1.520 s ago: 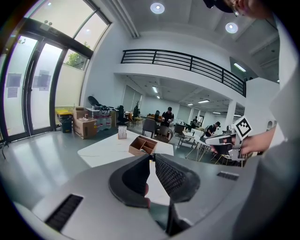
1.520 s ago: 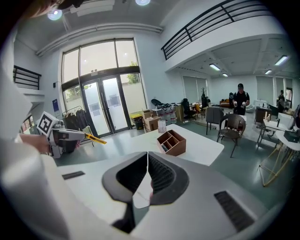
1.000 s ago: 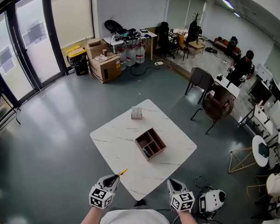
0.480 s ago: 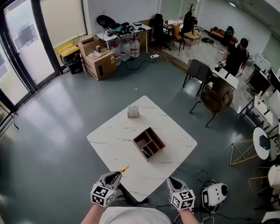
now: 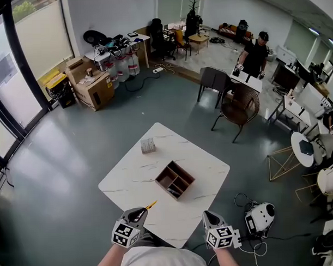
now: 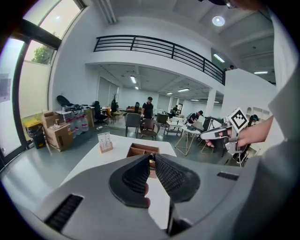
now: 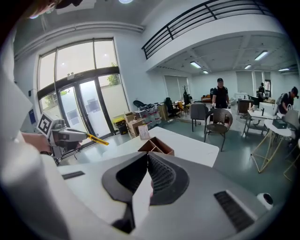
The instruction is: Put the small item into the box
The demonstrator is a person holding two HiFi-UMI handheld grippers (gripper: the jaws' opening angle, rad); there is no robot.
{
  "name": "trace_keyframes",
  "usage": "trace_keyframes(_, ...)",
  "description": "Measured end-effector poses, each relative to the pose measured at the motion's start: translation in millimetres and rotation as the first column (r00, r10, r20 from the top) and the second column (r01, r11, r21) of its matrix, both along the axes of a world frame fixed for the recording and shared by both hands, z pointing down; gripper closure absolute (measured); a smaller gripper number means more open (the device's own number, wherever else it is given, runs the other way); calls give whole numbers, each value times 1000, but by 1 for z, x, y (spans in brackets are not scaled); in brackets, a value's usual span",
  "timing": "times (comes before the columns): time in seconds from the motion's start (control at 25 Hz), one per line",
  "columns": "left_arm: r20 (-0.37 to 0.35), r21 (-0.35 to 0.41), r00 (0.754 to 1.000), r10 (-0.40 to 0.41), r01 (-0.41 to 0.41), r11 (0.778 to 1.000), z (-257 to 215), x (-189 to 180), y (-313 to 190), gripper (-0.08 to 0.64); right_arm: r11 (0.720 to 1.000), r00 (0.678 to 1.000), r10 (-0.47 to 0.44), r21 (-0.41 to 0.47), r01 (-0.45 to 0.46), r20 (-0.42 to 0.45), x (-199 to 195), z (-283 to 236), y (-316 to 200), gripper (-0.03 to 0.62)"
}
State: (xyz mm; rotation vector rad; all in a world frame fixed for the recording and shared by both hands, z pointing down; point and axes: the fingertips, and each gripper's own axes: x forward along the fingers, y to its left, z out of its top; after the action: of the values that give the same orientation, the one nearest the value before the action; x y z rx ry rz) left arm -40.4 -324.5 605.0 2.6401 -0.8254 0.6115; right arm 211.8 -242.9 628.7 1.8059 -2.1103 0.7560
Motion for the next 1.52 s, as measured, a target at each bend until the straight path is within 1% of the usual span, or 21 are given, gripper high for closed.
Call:
trace_keyframes(0.16, 3, -14, 995, 98, -98, 995, 5, 8, -25, 514, 997, 997, 71, -7, -71, 1, -10, -1, -7, 565)
trace_keyframes(0.28, 5, -21, 985, 171, -170, 985, 11, 16, -40, 514, 992, 993, 121, -20, -121, 1, -16, 4, -7, 565)
trace_keyframes(0.44, -3, -29, 969, 247, -247, 969, 18, 26, -54, 514, 980, 981, 195, -32, -195, 2, -20, 13, -3, 565)
trace_keyframes(0.64, 6, -62, 941, 339, -337, 939, 34, 38, -68, 514, 955, 958, 288, -70, -287, 0, -33, 23, 12, 565)
trace_keyframes(0.8, 18, -86, 913, 408, -405, 910, 54, 50, -71, 514, 926, 932, 364, -105, -362, -6, -39, 37, 35, 565)
trace_keyframes(0.88, 15, -119, 898, 440, -435, 893, 68, 57, -71, 514, 908, 916, 401, -136, -397, 2, -45, 47, 48, 566)
trace_keyframes(0.92, 5, -150, 894, 447, -442, 885, 78, 60, -72, 514, 898, 908, 419, -155, -413, 10, -49, 53, 54, 565)
trace_keyframes(0.96, -13, -192, 895, 446, -440, 877, 88, 63, -73, 514, 886, 899, 437, -178, -427, 19, -53, 61, 61, 565)
trace_keyframes(1.04, -64, -310, 909, 412, -411, 857, 112, 65, -73, 514, 862, 882, 470, -235, -449, 36, -63, 77, 78, 565)
trace_keyframes(1.08, -90, -379, 921, 379, -383, 842, 123, 63, -71, 514, 849, 874, 483, -268, -456, 43, -68, 85, 89, 565)
trace_keyframes(1.16, -125, -509, 951, 284, -307, 804, 147, 52, -65, 514, 816, 855, 516, -338, -470, 55, -79, 98, 116, 565)
trace_keyframes(1.2, -126, -560, 965, 232, -262, 786, 160, 44, -63, 514, 795, 841, 537, -371, -479, 63, -84, 104, 130, 565)
trace_keyframes(1.24, -116, -596, 976, 186, -218, 773, 173, 35, -64, 514, 775, 825, 560, -401, -489, 76, -88, 111, 141, 565)
trace_keyframes(1.28, -99, -616, 983, 153, -181, 766, 186, 26, -69, 514, 758, 808, 582, -422, -498, 92, -91, 119, 146, 565)
trace_keyframes(1.32, -81, -623, 988, 135, -155, 767, 198, 18, -75, 514, 746, 793, 599, -436, -503, 111, -92, 126, 148, 565)
trace_keyframes(1.4, -51, -614, 990, 132, -135, 778, 215, 8, -84, 514, 736, 775, 617, -446, -509, 136, -92, 138, 148, 565)
trace_keyframes(1.44, -39, -605, 990, 136, -132, 785, 219, 3, -84, 514, 735, 774, 618, -450, -507, 138, -90, 142, 150, 566)
trace_keyframes(1.52, -18, -583, 991, 133, -119, 804, 222, -9, -80, 514, 741, 788, 601, -460, -488, 132, -87, 146, 156, 565)
